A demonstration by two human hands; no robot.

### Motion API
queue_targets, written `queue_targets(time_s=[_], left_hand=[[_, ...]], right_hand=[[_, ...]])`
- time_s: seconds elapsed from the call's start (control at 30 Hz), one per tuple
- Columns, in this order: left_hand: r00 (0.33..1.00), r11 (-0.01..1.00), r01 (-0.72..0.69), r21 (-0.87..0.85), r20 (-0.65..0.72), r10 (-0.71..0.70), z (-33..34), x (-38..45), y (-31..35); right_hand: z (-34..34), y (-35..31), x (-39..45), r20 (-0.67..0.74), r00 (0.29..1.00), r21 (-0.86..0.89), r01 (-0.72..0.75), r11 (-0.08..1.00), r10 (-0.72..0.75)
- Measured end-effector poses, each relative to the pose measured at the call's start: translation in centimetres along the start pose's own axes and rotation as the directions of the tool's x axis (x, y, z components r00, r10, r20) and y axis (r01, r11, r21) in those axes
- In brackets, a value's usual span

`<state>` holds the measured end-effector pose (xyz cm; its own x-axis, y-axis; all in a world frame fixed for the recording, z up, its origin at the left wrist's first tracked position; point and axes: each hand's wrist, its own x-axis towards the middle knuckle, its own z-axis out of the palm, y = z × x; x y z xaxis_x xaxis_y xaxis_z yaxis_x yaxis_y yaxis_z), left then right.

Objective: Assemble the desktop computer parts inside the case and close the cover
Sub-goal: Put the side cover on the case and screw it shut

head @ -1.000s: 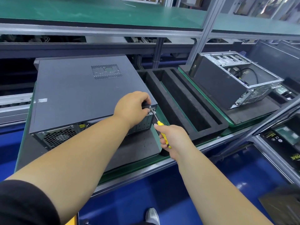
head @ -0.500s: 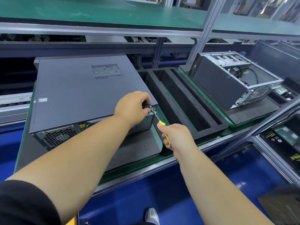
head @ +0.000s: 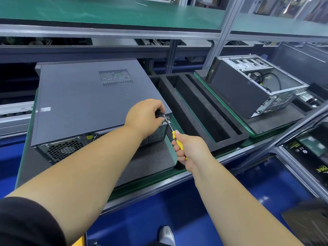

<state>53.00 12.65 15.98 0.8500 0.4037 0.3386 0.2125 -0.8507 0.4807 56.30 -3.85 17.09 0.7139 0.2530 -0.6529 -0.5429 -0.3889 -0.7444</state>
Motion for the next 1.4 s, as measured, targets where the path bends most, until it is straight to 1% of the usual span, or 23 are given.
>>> queue_targets(time_s=[0.13,0.23,0.33,0.4,0.47,0.53,0.57,0.63,0.67,0.77,0.83,0.93,1.0,1.07,1.13,1.2,1.3,1.4], left_hand=[[1.000,1.000,-0.018,0.003,0.007,0.018,0.0,-0.1,-0.2],[0.999,0.999,-0.037,0.002,0.025,0.037,-0.1,-0.2,-0.4],[0.999,0.999,-0.038,-0.014,0.035,0.038,-0.2,-0.2,-0.4],[0.999,0.997,0.014,-0.078,0.048,-0.010,-0.4,-0.2,-0.3],[0.993,0.972,0.111,-0.207,0.056,-0.102,-0.7,-0.1,-0.1],[0.978,0.911,0.205,-0.357,0.037,-0.206,-0.8,0.1,0.2],[0.970,0.887,0.229,-0.402,0.018,-0.243,-0.7,0.3,0.5],[0.962,0.867,0.238,-0.437,-0.018,-0.273,-0.2,0.8,1.5],[0.961,0.868,0.234,-0.439,-0.029,-0.273,0.2,1.1,2.3],[0.970,0.886,0.213,-0.412,-0.019,-0.242,2.0,2.4,5.4],[0.981,0.910,0.176,-0.375,-0.008,-0.193,3.3,3.6,7.7],[0.990,0.932,0.125,-0.342,-0.025,-0.142,5.4,5.5,10.4],[0.982,0.896,0.163,-0.414,-0.018,-0.188,7.1,6.4,11.3],[0.962,0.823,0.248,-0.510,0.029,-0.272,8.9,7.0,11.5],[0.932,0.756,0.333,-0.563,0.076,-0.354,10.5,7.2,11.3],[0.896,0.716,0.404,-0.569,0.090,-0.435,11.9,7.2,10.9],[0.846,0.685,0.480,-0.548,0.081,-0.527,13.9,7.0,10.4],[0.806,0.677,0.538,-0.502,0.073,-0.587,15.9,6.6,9.7]], right_hand=[[-0.4,-0.1,-0.6,0.027,1.000,-0.007,-0.003,1.000,0.003],[-1.1,0.0,-0.7,-0.016,0.999,-0.032,0.036,0.999,-0.036],[-2.6,-0.3,-0.3,-0.051,0.995,0.027,0.083,0.996,-0.081],[-4.0,-1.1,0.6,-0.078,0.989,0.002,0.124,0.992,-0.123],[-5.5,-1.9,1.8,-0.114,0.978,-0.072,0.167,0.983,-0.174],[-7.3,-2.4,3.2,-0.129,0.947,-0.140,0.278,0.950,-0.296],[-8.4,-2.6,3.9,-0.118,0.920,-0.168,0.353,0.920,-0.374],[-10.3,-2.9,5.3,-0.072,0.867,-0.184,0.475,0.861,-0.494],[-11.1,-3.1,6.1,-0.054,0.852,-0.183,0.503,0.844,-0.520],[-13.3,-4.5,8.6,-0.010,0.844,-0.230,0.519,0.823,-0.536],[-14.8,-5.6,9.9,0.043,0.844,-0.271,0.525,0.807,-0.535],[-17.0,-7.3,11.8,0.122,0.837,-0.276,0.545,0.792,-0.534],[-18.1,-8.5,13.2,0.163,0.817,-0.276,0.576,0.770,-0.553],[-19.0,-9.4,14.6,0.206,0.803,-0.280,0.596,0.752,-0.560],[-19.4,-9.9,15.9,0.260,0.790,-0.298,0.613,0.732,-0.555],[-19.6,-10.2,17.3,0.328,0.767,-0.333,0.640,0.692,-0.551],[-19.5,-10.8,19.3,0.433,0.722,-0.374,0.689,0.621,-0.540],[-19.1,-11.1,21.5,0.504,0.689,-0.358,0.715,0.600,-0.521]])
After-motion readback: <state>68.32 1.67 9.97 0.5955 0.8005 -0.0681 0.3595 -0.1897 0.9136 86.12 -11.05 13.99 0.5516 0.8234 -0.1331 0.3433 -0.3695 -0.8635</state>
